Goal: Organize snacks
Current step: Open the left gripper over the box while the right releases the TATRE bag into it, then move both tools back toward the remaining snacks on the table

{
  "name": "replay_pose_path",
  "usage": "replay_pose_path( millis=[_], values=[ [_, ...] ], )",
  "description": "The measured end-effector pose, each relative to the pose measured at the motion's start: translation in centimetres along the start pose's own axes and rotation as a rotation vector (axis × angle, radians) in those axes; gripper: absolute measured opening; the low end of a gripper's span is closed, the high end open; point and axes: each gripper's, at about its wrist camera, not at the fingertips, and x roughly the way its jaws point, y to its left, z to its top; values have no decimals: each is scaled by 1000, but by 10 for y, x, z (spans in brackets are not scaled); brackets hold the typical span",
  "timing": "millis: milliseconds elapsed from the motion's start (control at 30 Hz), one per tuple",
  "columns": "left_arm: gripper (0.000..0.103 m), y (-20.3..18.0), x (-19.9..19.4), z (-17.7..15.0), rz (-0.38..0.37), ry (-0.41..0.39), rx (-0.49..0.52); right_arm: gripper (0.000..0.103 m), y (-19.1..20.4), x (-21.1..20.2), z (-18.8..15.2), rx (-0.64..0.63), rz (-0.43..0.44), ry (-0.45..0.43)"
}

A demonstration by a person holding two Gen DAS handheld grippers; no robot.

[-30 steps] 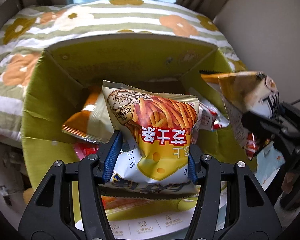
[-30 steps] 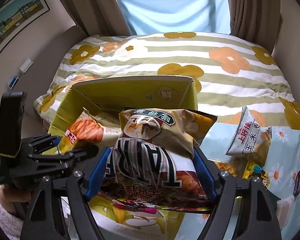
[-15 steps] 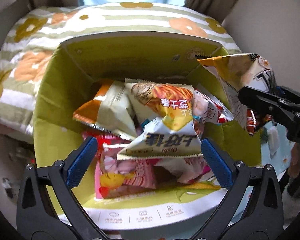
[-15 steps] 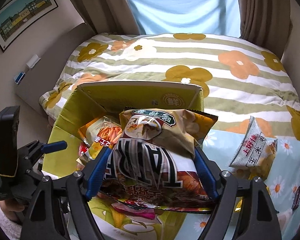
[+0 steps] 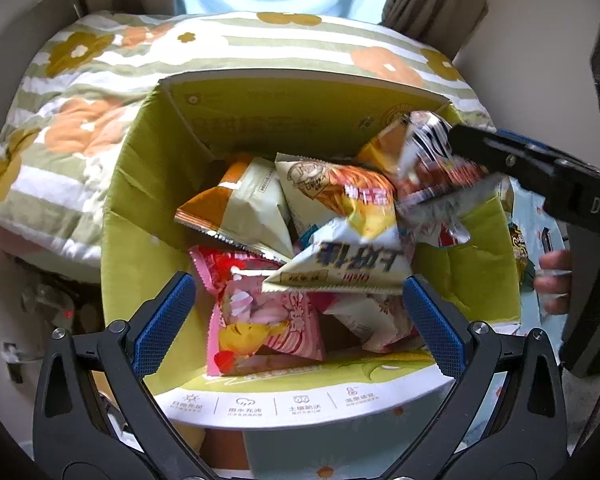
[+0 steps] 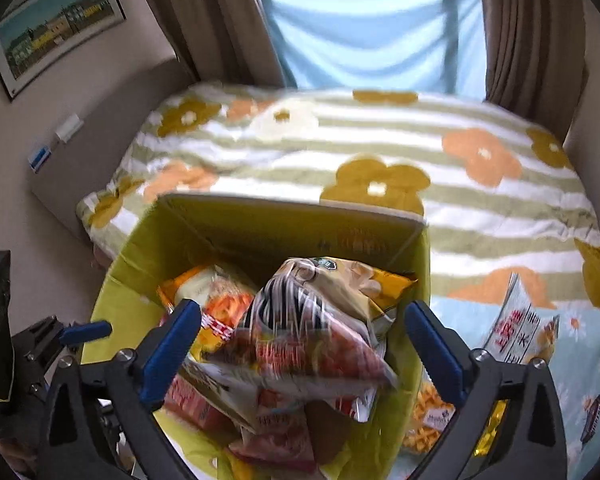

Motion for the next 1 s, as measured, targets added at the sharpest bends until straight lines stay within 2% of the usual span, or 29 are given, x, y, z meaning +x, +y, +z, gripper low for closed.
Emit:
replay_pose_path(
  millis=[67,267,600,800,1000],
  values=[
    [103,3,-1,-3,-9,2,-9,102,1,-6,-3,-11,-9,-39],
    [103,3,-8,-10,-13,-8,-15,102,2,-8,-8,-5,20,29],
    [103,-2,-26,-16,-22,-45,18,102,10,-30,-21,17,4,24],
    [103,-16,-36,-16,-46,-65,62,102,7,-52,-29,41,-40,6],
    [103,-50,-48,-14,-76,-98,95,102,-14,-90,-39,53,-87,-47]
  ],
)
